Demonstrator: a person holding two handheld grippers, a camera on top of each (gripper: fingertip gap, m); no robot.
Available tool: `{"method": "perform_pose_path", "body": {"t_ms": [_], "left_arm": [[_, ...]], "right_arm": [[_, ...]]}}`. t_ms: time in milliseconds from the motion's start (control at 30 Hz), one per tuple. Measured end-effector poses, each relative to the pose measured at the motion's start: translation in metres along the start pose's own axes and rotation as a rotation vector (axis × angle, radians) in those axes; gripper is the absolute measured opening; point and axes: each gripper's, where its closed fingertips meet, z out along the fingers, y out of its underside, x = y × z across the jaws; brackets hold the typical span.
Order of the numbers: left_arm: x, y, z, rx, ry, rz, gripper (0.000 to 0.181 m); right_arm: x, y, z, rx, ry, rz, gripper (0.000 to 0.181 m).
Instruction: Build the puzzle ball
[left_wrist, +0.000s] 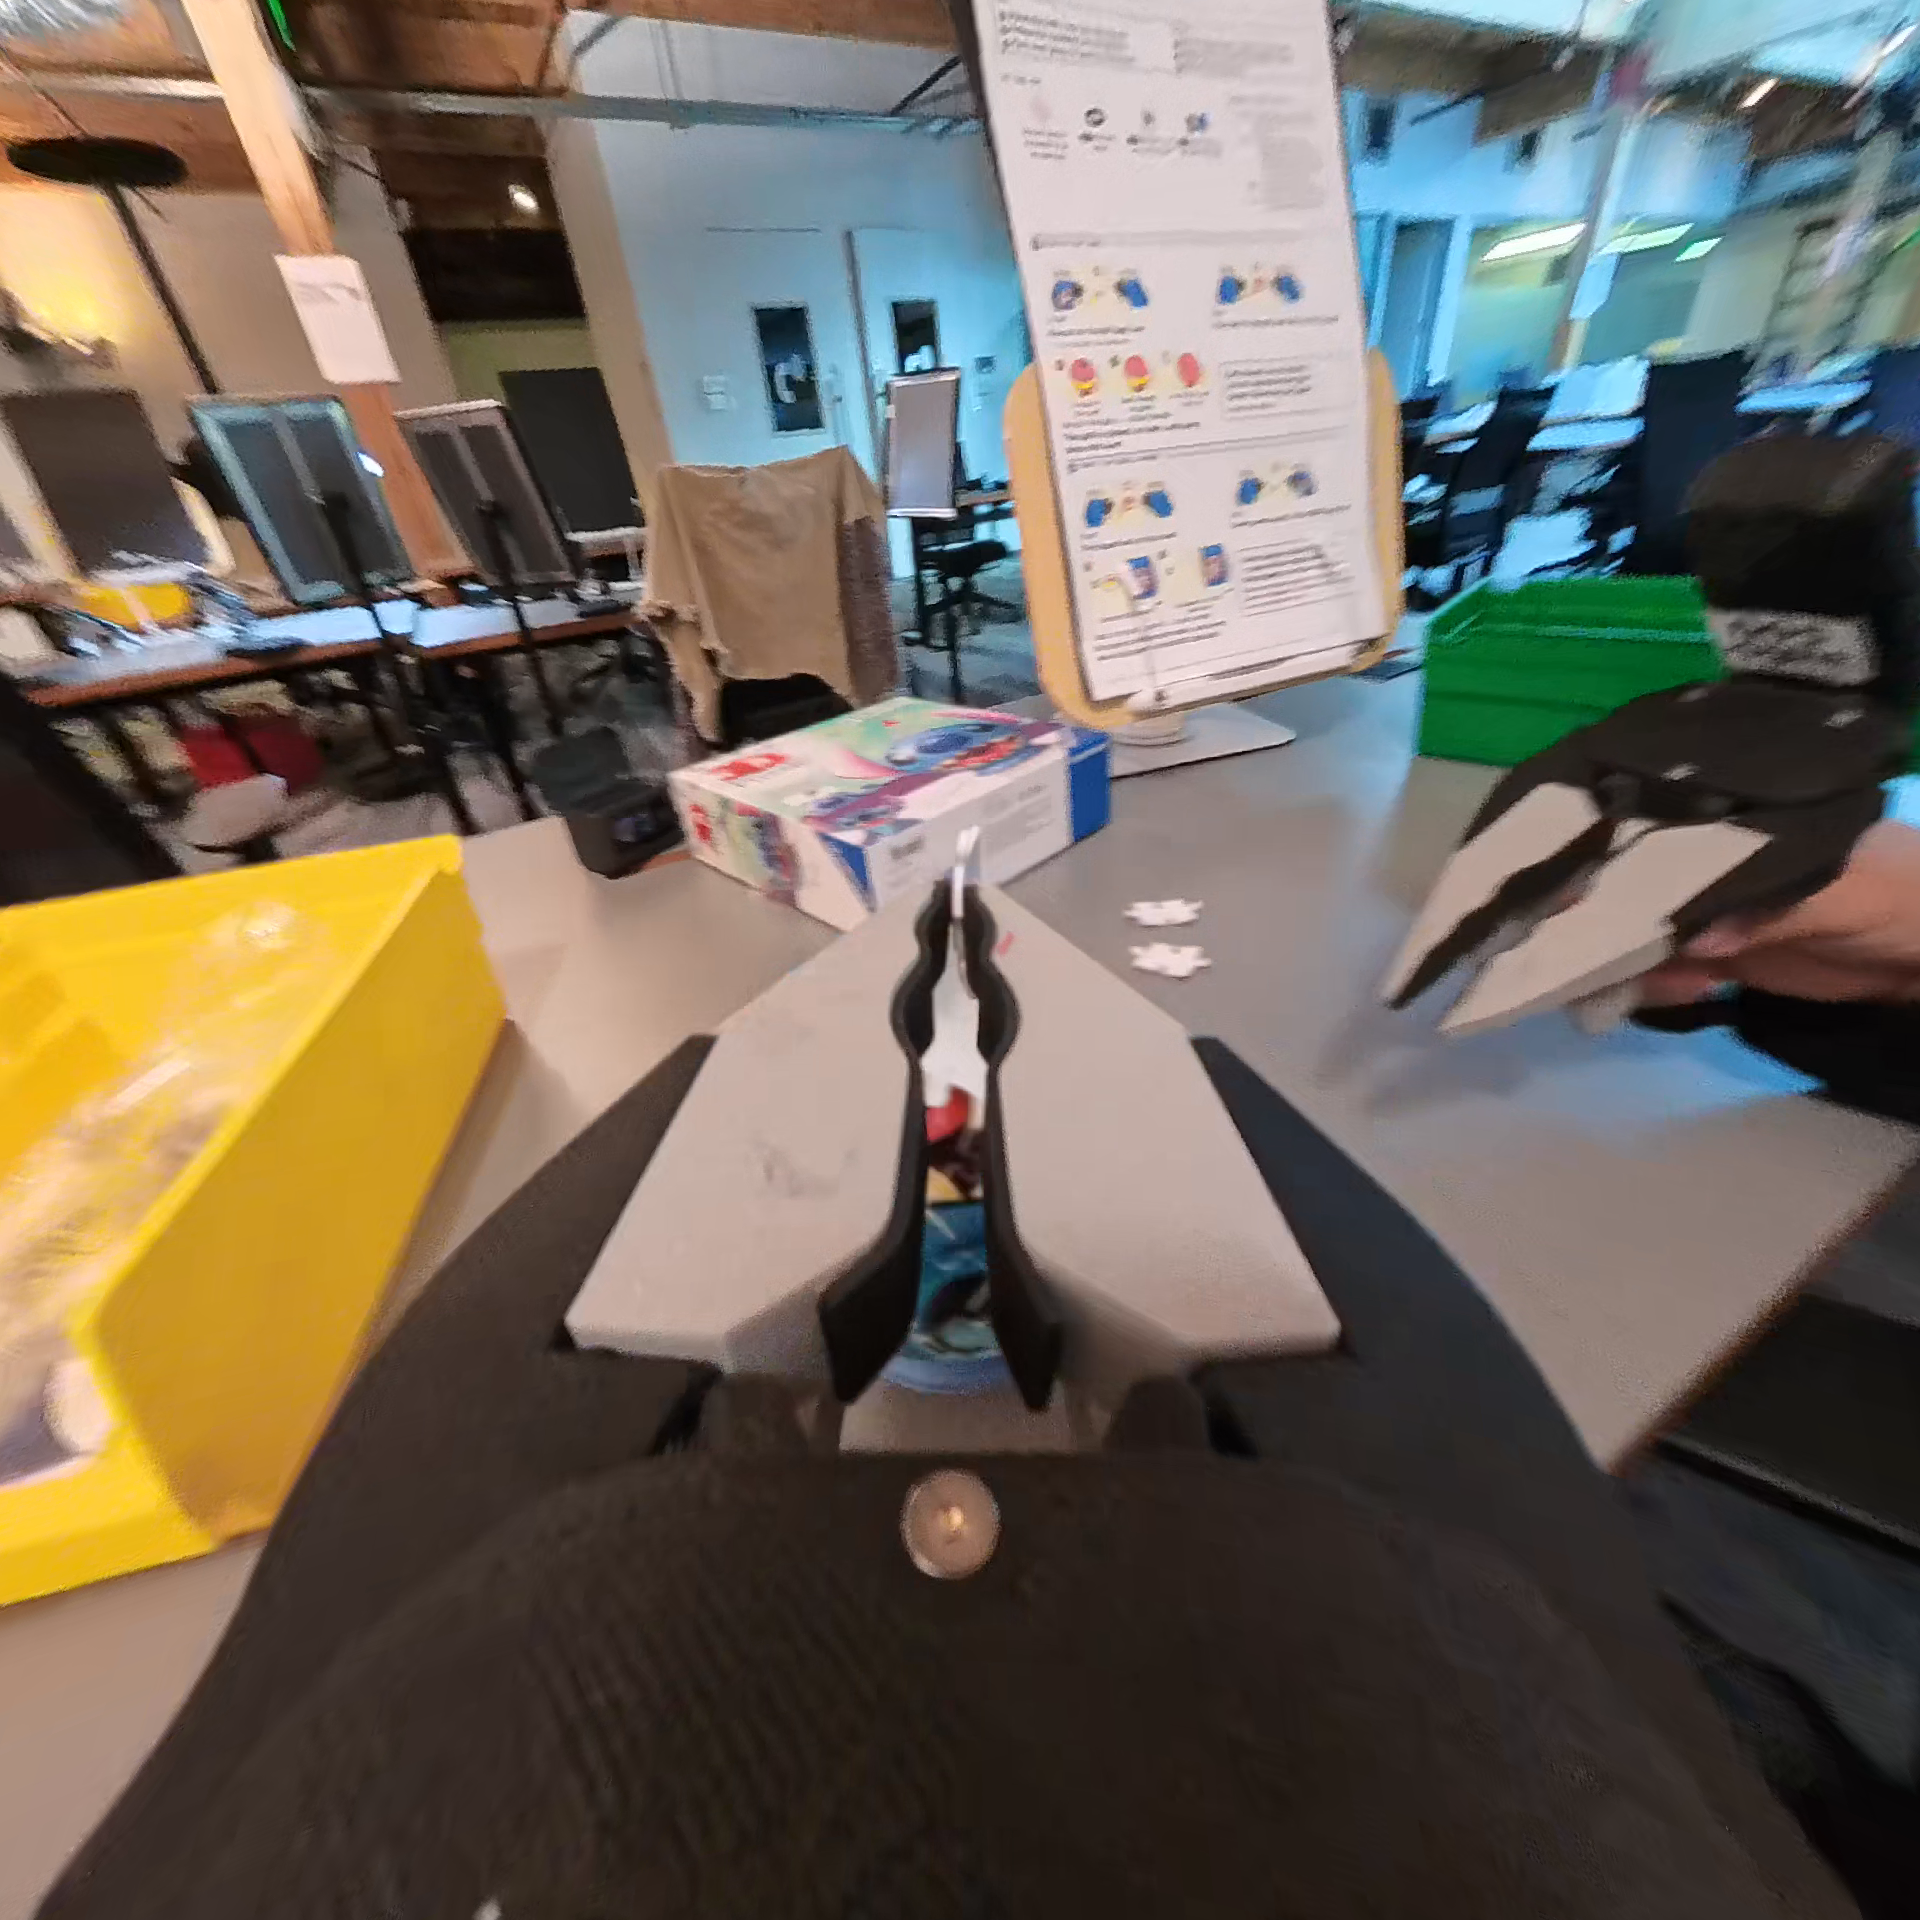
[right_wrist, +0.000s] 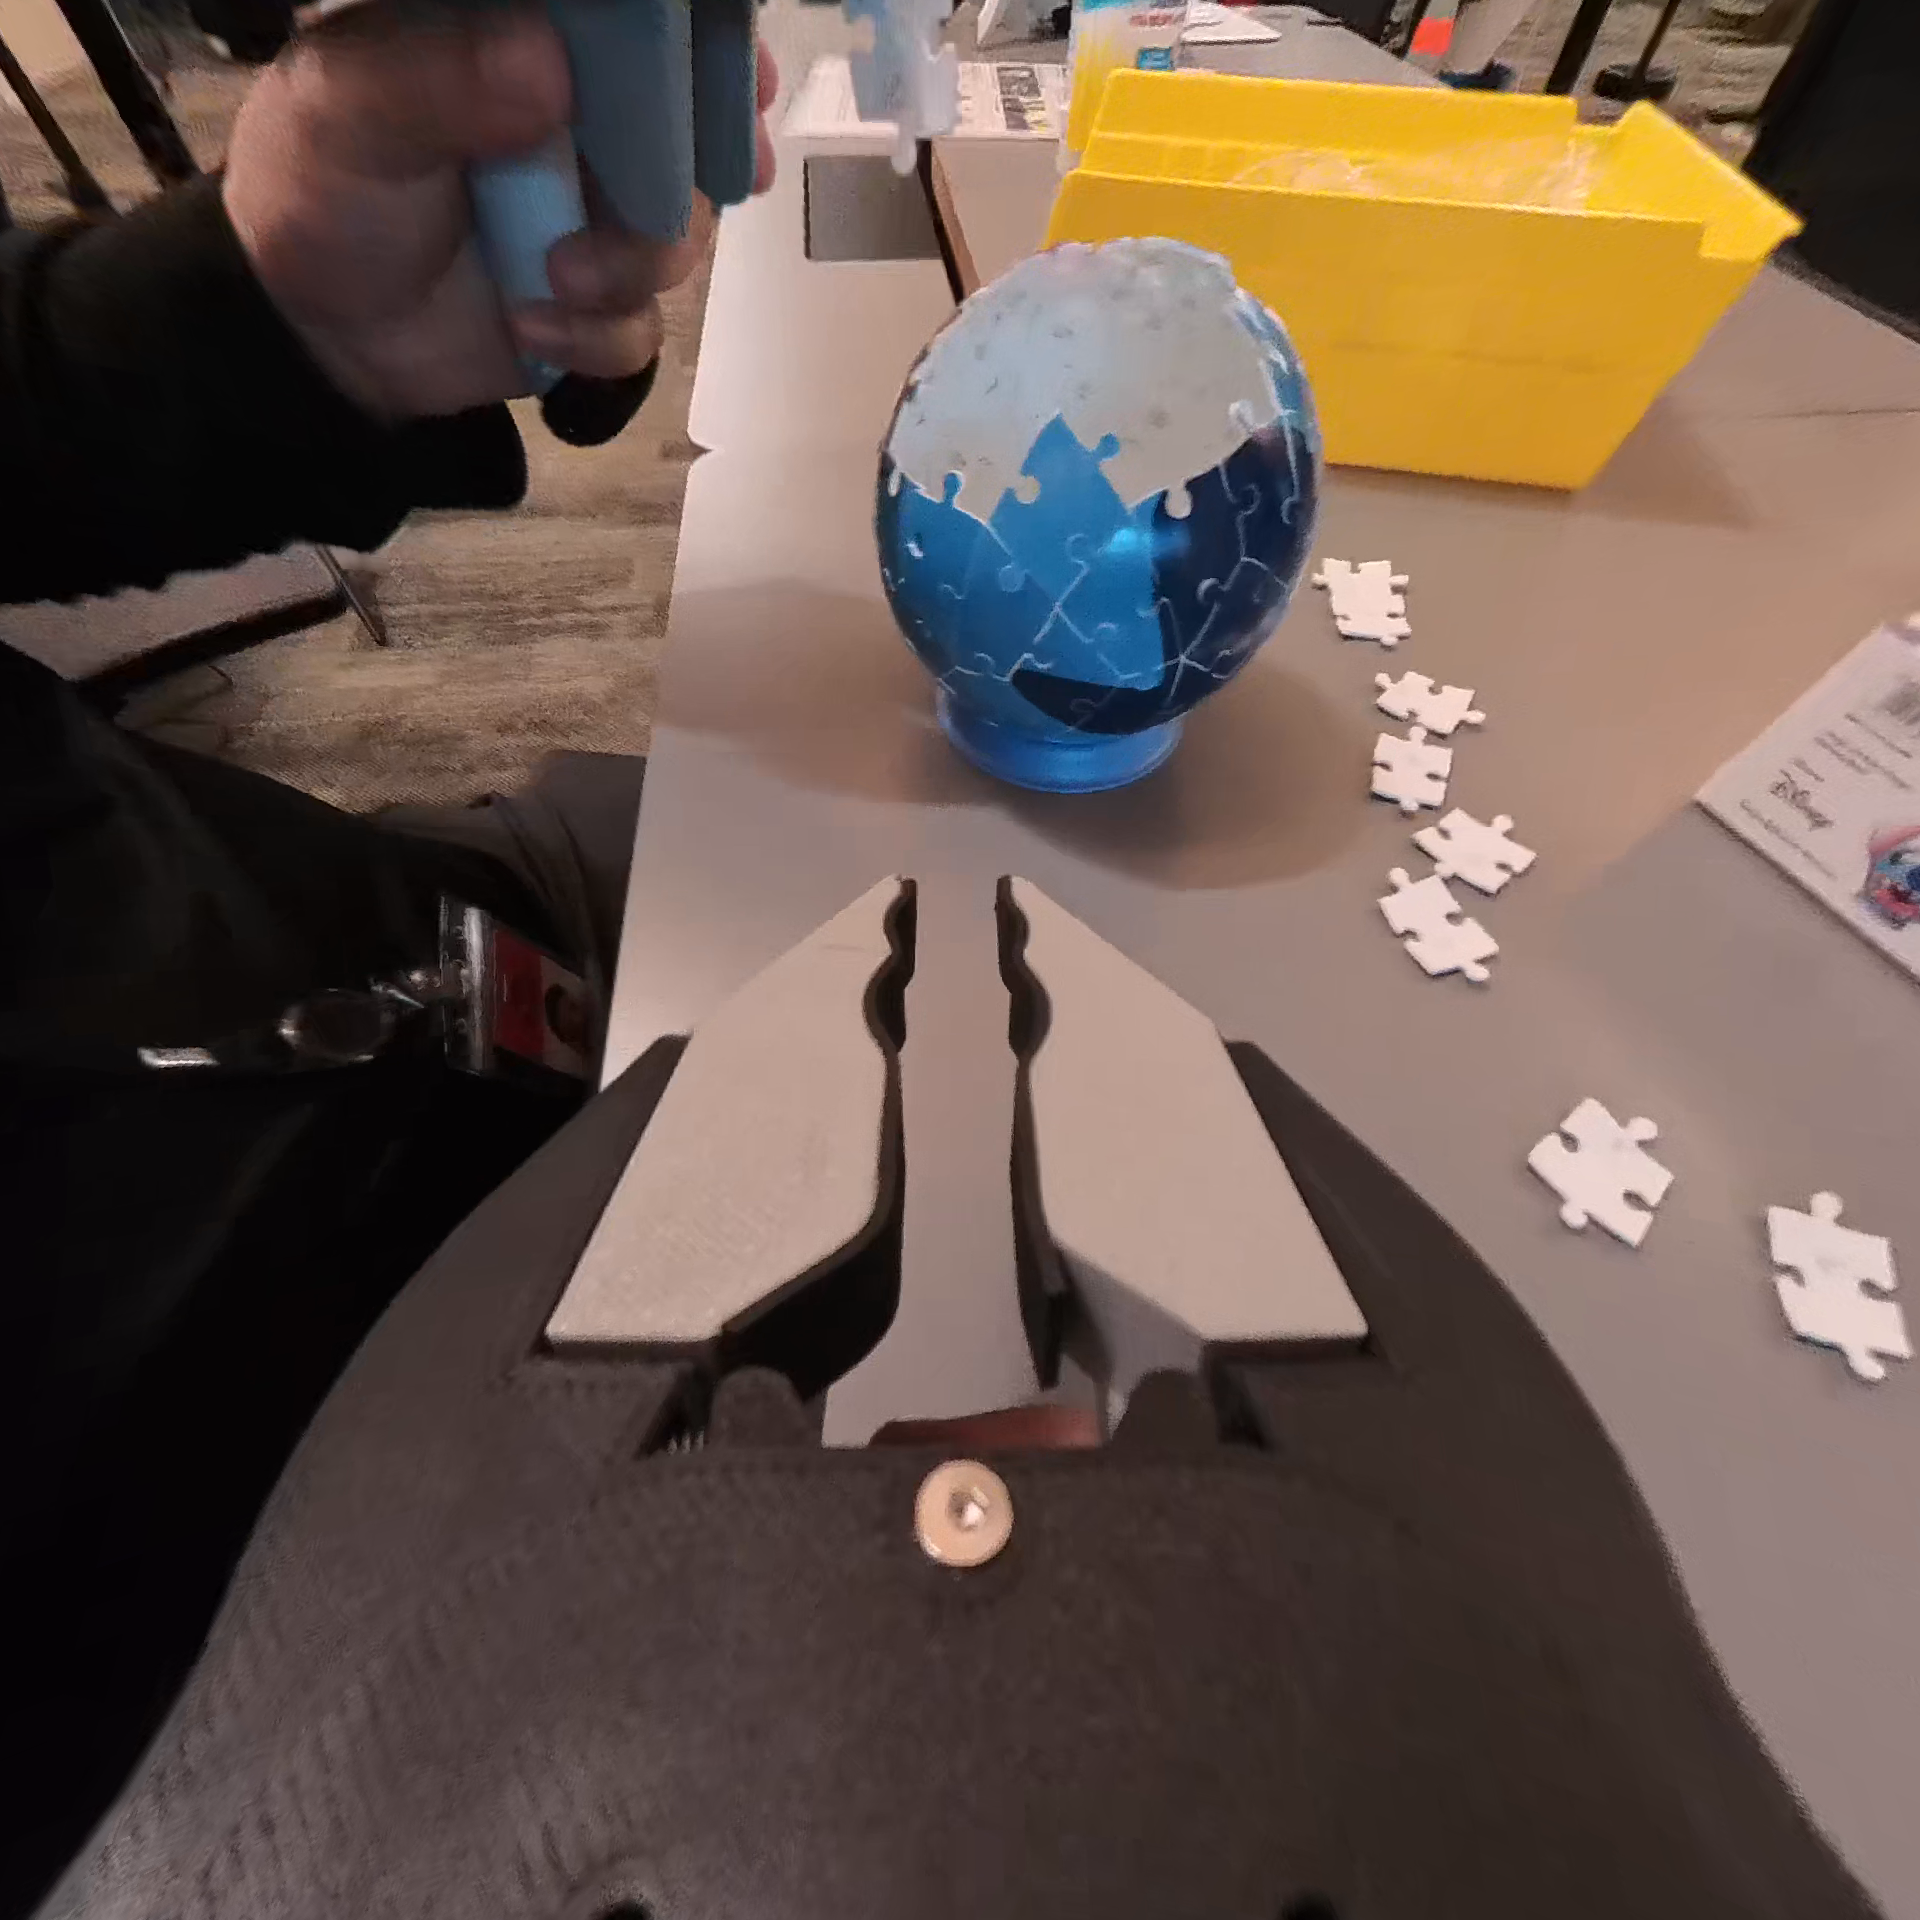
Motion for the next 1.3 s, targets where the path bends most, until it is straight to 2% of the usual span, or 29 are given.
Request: {"method": "perform_pose_path", "body": {"t_ms": [100, 167, 367, 667, 867, 967, 1100, 1200, 1300], "left_arm": [[-0.012, 0.001, 0.01, -0.018, -0.049, 0.077, 0.0], [-0.015, 0.001, 0.014, -0.012, -0.056, 0.098, 0.0], [-0.02, 0.001, 0.022, -0.007, -0.109, 0.188, 0.0], [-0.018, 0.007, 0.032, -0.005, -0.151, 0.298, 0.0], [-0.013, -0.001, 0.028, 0.036, -0.137, 0.342, 0.0], [-0.007, -0.007, 0.024, 0.063, -0.105, 0.473, 0.0], [0.005, -0.007, 0.015, 0.116, -0.063, 0.787, 0.0], [0.007, 0.0, 0.011, 0.117, -0.076, 1.06, 0.0], [0.004, 0.007, 0.007, 0.12, -0.034, 1.174, 0.0]], "right_arm": [[-0.002, -0.004, -0.007, 0.065, -0.1, 0.154, 0.015], [0.001, -0.002, -0.009, 0.077, -0.107, 0.18, 0.018], [0.009, 0.002, -0.013, 0.066, -0.044, 0.127, 0.02], [0.012, 0.002, -0.013, 0.079, -0.036, 0.129, 0.02], [0.009, -0.004, -0.007, 0.103, -0.049, 0.056, 0.021], [0.006, -0.022, -0.001, 0.133, -0.077, -0.013, 0.02], [0.015, -0.058, 0.019, 0.109, -0.072, -0.156, 0.029], [0.018, -0.092, 0.041, 0.12, -0.088, -0.31, 0.029], [0.023, -0.113, 0.07, 0.076, -0.085, -0.455, 0.028]]}}
